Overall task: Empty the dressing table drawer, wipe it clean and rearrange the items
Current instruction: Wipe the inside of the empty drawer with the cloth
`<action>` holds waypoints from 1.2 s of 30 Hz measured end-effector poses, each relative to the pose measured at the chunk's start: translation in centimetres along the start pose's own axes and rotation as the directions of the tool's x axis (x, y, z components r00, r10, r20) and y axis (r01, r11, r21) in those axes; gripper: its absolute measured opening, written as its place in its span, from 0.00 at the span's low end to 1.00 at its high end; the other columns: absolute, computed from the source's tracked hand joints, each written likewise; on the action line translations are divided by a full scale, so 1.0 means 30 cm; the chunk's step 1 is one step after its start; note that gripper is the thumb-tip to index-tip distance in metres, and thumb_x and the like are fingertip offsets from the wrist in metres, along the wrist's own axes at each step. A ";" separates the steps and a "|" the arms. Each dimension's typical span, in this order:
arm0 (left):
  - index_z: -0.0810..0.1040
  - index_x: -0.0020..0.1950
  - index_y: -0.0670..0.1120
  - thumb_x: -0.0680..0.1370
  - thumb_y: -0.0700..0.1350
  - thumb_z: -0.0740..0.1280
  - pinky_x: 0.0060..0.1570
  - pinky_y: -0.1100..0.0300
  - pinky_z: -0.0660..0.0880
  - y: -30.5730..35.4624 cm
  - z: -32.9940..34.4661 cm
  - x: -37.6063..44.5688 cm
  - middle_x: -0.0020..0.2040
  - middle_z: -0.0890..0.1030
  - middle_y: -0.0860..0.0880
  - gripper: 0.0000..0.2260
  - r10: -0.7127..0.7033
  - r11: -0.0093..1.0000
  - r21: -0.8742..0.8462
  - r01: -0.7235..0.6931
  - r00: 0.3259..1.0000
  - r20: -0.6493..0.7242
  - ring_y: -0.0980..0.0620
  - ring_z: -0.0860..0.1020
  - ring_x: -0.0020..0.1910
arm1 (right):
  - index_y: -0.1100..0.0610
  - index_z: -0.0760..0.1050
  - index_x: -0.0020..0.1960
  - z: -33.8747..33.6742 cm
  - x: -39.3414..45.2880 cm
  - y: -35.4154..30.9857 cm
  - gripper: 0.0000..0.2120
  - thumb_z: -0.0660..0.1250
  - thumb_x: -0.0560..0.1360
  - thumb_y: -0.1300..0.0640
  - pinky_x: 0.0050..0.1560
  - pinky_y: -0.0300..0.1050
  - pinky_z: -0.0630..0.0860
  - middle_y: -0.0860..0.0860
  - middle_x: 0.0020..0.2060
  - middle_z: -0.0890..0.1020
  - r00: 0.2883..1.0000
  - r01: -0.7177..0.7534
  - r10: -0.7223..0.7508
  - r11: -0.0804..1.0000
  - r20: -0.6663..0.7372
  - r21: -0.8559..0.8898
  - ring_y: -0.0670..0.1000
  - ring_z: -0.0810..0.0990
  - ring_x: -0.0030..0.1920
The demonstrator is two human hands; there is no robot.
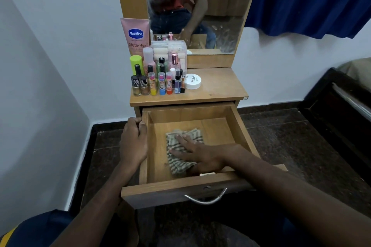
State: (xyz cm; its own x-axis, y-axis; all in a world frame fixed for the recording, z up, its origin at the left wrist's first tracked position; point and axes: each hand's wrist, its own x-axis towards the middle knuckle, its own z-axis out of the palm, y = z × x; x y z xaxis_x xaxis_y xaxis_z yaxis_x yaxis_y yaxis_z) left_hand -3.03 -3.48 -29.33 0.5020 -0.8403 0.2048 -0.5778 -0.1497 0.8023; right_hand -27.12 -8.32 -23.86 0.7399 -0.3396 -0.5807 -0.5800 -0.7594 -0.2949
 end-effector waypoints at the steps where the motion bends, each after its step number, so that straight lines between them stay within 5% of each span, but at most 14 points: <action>1: 0.75 0.63 0.45 0.88 0.48 0.57 0.48 0.54 0.69 -0.001 0.000 0.003 0.58 0.81 0.46 0.11 -0.001 1.000 0.007 0.001 1.000 0.002 0.47 0.79 0.56 | 0.38 0.41 0.85 -0.005 0.023 0.013 0.36 0.60 0.86 0.47 0.83 0.59 0.39 0.48 0.81 0.26 1.000 0.010 -0.011 1.000 -0.013 -0.011 0.54 0.28 0.82; 6: 0.74 0.60 0.48 0.88 0.49 0.57 0.46 0.53 0.69 -0.005 -0.003 0.006 0.56 0.79 0.48 0.08 0.024 0.999 0.033 -0.025 0.999 0.022 0.49 0.78 0.53 | 0.37 0.45 0.85 -0.035 0.058 0.087 0.34 0.60 0.86 0.49 0.82 0.58 0.40 0.47 0.83 0.32 0.994 0.014 -0.012 1.000 -0.110 0.011 0.54 0.31 0.83; 12: 0.74 0.61 0.48 0.88 0.48 0.57 0.47 0.53 0.71 -0.002 -0.005 0.004 0.56 0.79 0.49 0.09 0.040 0.999 0.027 -0.040 0.999 0.019 0.50 0.77 0.54 | 0.40 0.33 0.84 -0.027 -0.010 0.228 0.44 0.64 0.83 0.46 0.82 0.69 0.42 0.49 0.83 0.30 0.943 -0.316 0.314 0.949 -0.113 0.007 0.59 0.32 0.83; 16: 0.75 0.61 0.48 0.88 0.49 0.57 0.47 0.53 0.72 -0.011 -0.004 0.000 0.55 0.79 0.49 0.09 0.036 0.999 0.010 -0.037 0.999 0.020 0.50 0.78 0.54 | 0.45 0.32 0.84 0.017 -0.038 0.157 0.46 0.65 0.83 0.46 0.81 0.66 0.52 0.57 0.82 0.30 0.815 -0.557 0.559 0.828 -0.151 0.058 0.65 0.42 0.84; 18: 0.75 0.62 0.48 0.88 0.49 0.58 0.46 0.53 0.72 -0.010 -0.004 -0.001 0.56 0.79 0.49 0.09 0.035 0.999 0.002 -0.035 0.999 0.022 0.50 0.78 0.54 | 0.55 0.40 0.86 -0.003 -0.036 0.094 0.42 0.64 0.84 0.51 0.80 0.64 0.57 0.65 0.83 0.40 0.796 -0.599 0.599 0.800 -0.083 0.031 0.67 0.51 0.83; 21: 0.75 0.63 0.47 0.88 0.49 0.58 0.47 0.54 0.71 -0.008 -0.007 -0.001 0.57 0.80 0.49 0.10 0.026 1.000 0.001 -0.026 0.999 0.024 0.50 0.78 0.54 | 0.61 0.73 0.73 -0.084 -0.092 0.036 0.19 0.65 0.84 0.59 0.65 0.52 0.76 0.62 0.71 0.76 0.849 -0.527 0.528 0.844 -0.022 -0.101 0.59 0.78 0.68; 23: 0.75 0.63 0.47 0.88 0.49 0.58 0.47 0.52 0.72 -0.010 -0.005 0.001 0.57 0.80 0.48 0.10 0.021 1.000 0.007 -0.021 1.000 0.022 0.49 0.78 0.55 | 0.60 0.79 0.67 -0.100 -0.162 0.033 0.14 0.67 0.82 0.59 0.55 0.48 0.77 0.58 0.63 0.82 0.863 -0.499 0.506 0.851 -0.001 -0.166 0.57 0.82 0.61; 27: 0.75 0.62 0.46 0.88 0.49 0.58 0.46 0.53 0.71 -0.007 -0.001 0.002 0.56 0.80 0.48 0.10 0.014 1.000 0.023 -0.014 1.000 0.006 0.49 0.78 0.54 | 0.57 0.78 0.64 -0.051 -0.251 0.029 0.13 0.64 0.81 0.56 0.55 0.52 0.78 0.58 0.62 0.82 0.848 -0.524 0.529 0.823 -0.041 -0.219 0.61 0.81 0.62; 31: 0.75 0.62 0.45 0.88 0.47 0.58 0.44 0.55 0.69 0.002 0.002 0.000 0.55 0.79 0.48 0.09 0.018 0.999 0.029 -0.018 1.000 -0.013 0.50 0.77 0.52 | 0.58 0.77 0.64 -0.075 -0.266 -0.010 0.13 0.60 0.82 0.57 0.59 0.54 0.76 0.58 0.60 0.81 0.887 -0.460 0.461 0.887 -0.028 0.021 0.59 0.79 0.60; 33: 0.75 0.61 0.46 0.88 0.47 0.59 0.43 0.55 0.68 0.002 0.004 0.002 0.55 0.79 0.48 0.08 0.010 1.000 0.029 -0.009 1.000 -0.019 0.50 0.78 0.52 | 0.59 0.77 0.64 -0.083 -0.251 -0.041 0.13 0.60 0.83 0.59 0.58 0.52 0.77 0.56 0.58 0.82 0.937 -0.322 0.349 0.887 -0.024 0.331 0.57 0.80 0.58; 34: 0.75 0.60 0.46 0.88 0.47 0.59 0.43 0.54 0.68 0.000 0.005 0.002 0.55 0.80 0.48 0.08 0.007 1.000 0.028 -0.006 1.000 -0.020 0.49 0.78 0.52 | 0.59 0.77 0.64 -0.082 -0.241 -0.059 0.11 0.61 0.84 0.60 0.56 0.49 0.78 0.54 0.56 0.82 0.951 -0.239 0.309 0.794 -0.032 0.559 0.55 0.81 0.57; 36: 0.75 0.60 0.47 0.87 0.48 0.58 0.43 0.54 0.68 -0.004 0.006 0.004 0.55 0.80 0.48 0.08 0.002 1.000 0.019 -0.002 1.000 -0.014 0.49 0.78 0.52 | 0.58 0.77 0.64 -0.076 -0.220 -0.090 0.11 0.62 0.84 0.61 0.54 0.46 0.80 0.54 0.57 0.85 0.963 -0.071 0.265 0.431 -0.051 0.900 0.54 0.83 0.59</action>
State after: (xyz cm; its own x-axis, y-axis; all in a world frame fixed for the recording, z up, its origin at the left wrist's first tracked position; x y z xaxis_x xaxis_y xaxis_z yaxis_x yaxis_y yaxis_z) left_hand -3.02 -3.64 -29.50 0.5097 -0.8333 0.2141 -0.5907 -0.1580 0.7912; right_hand -29.66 -5.29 -17.51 0.5760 -0.5569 -0.5984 -0.6089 0.1960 -0.7686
